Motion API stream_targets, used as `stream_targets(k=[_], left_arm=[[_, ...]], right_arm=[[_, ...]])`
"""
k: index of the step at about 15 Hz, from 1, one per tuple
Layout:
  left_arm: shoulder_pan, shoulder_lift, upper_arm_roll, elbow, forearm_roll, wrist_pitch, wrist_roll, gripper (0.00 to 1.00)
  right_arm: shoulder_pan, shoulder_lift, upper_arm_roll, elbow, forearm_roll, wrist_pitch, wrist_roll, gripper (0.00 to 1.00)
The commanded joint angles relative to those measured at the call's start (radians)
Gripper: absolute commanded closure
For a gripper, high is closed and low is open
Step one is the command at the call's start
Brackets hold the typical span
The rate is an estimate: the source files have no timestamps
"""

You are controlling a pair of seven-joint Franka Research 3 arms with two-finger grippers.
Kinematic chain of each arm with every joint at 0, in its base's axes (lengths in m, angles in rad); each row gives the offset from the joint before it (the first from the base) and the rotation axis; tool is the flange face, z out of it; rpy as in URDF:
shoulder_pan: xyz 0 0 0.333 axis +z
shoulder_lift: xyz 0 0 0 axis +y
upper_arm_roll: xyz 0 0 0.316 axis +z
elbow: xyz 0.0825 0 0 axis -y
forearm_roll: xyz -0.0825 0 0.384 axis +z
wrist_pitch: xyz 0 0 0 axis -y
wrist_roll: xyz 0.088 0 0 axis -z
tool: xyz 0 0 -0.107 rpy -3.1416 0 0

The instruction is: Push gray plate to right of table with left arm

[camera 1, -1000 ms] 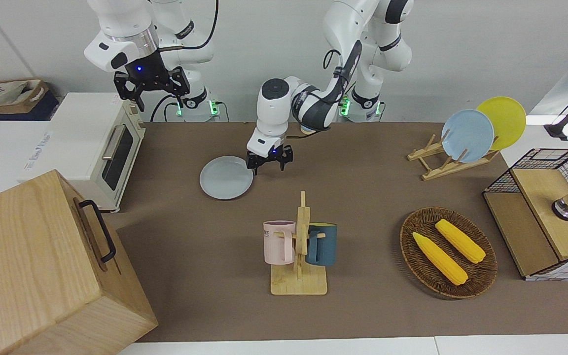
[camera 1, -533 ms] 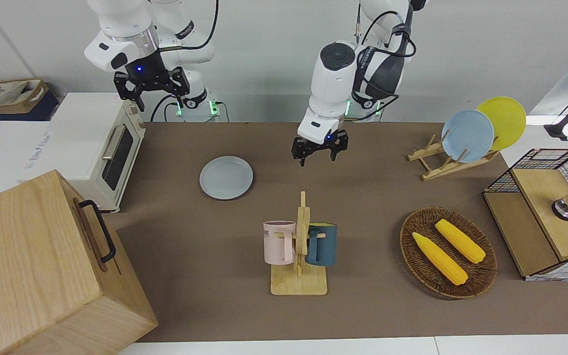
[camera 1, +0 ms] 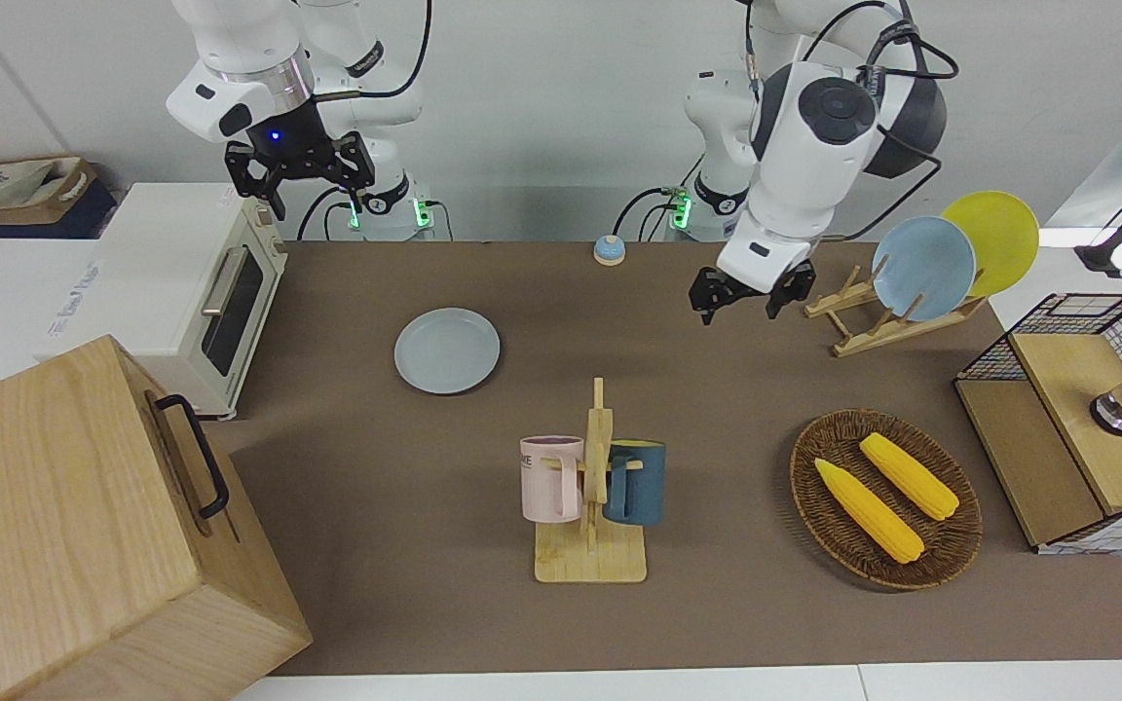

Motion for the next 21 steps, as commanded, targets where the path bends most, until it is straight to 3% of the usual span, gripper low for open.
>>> stream_targets(k=[1,4,8,14,16,21], left_arm=[[0.114,-0.045,-0.013,0.005,0.012,-0.041,0.179,0.01],[0.184,-0.052,-0.015,-0.003,0.008,-0.047,0.26,0.01],[0.197,-0.059,-0.015,-0.059,0.012,-0.021,0.267,0.01],[0.2,-0.208,-0.015,-0.297,0.01,0.11,0.305,0.01],[0.218,-0.234,-0.006,-0.328,-0.004,0.121,0.368,0.01],[0.22,-0.263,0.005,-0.372,-0.022,0.157,0.373,0.0]], right_arm=[[-0.02,-0.003,0.015,0.008,0.01,-0.014,0.002,0.017],[-0.02,-0.003,0.013,0.008,0.01,-0.014,0.001,0.017],[-0.02,-0.003,0.015,0.008,0.01,-0.014,0.001,0.017],[-0.02,-0.003,0.013,0.008,0.01,-0.014,0.001,0.017],[-0.02,-0.003,0.015,0.008,0.01,-0.014,0.002,0.017],[-0.02,-0.003,0.015,0.008,0.01,-0.014,0.001,0.017]])
